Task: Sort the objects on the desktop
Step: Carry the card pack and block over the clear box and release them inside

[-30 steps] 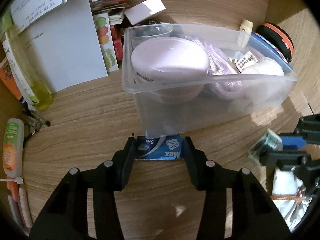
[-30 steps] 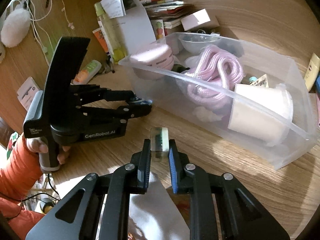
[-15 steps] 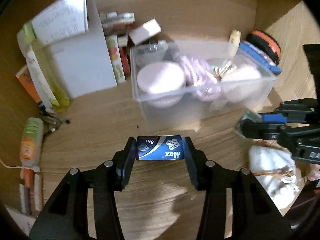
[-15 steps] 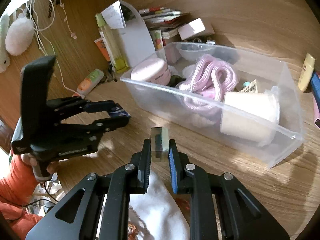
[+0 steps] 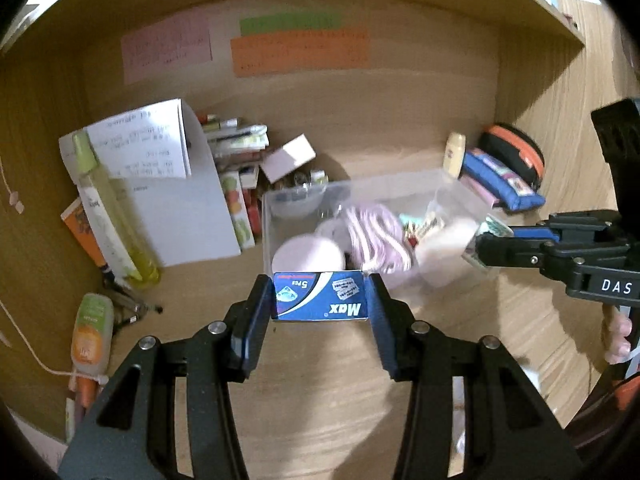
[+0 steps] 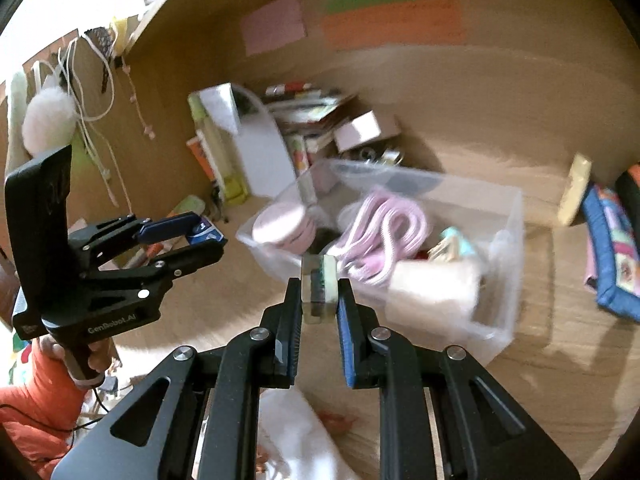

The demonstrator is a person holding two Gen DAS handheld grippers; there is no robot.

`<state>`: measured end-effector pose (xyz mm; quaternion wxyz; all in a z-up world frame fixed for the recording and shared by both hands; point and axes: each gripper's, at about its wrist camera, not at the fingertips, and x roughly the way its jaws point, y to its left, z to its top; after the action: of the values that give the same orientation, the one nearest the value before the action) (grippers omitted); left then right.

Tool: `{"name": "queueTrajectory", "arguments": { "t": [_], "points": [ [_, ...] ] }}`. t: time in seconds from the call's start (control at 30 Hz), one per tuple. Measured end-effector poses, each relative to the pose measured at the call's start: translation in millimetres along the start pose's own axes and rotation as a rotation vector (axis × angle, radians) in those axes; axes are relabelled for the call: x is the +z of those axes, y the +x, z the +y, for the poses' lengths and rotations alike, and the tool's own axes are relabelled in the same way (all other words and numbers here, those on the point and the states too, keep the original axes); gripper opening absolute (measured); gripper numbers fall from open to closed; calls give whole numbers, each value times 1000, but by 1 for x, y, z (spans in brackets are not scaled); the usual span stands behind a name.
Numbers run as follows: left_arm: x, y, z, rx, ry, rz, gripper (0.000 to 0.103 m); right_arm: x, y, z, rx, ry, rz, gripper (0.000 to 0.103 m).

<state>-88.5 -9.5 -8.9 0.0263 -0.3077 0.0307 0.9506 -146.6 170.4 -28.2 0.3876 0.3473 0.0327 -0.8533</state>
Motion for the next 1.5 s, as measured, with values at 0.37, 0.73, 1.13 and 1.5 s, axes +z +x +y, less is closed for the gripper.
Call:
{"name": "queueTrajectory", "arguments": {
  "t": [0.37, 0.73, 1.13, 1.5],
  "points": [
    [40, 15, -1, -27, -26, -52, 47, 24, -14, -24, -49, 12, -58, 15],
    [73, 64, 6, -127, -104, -10, 47, 49, 30, -46, -59, 62, -38, 15],
    [67, 122, -3, -115, -71, 73, 47, 40, 66, -69, -67, 115, 12, 15],
    [70, 126, -3, -108, -71, 105, 53, 43, 56, -74, -105, 124, -33, 25]
  ]
}}
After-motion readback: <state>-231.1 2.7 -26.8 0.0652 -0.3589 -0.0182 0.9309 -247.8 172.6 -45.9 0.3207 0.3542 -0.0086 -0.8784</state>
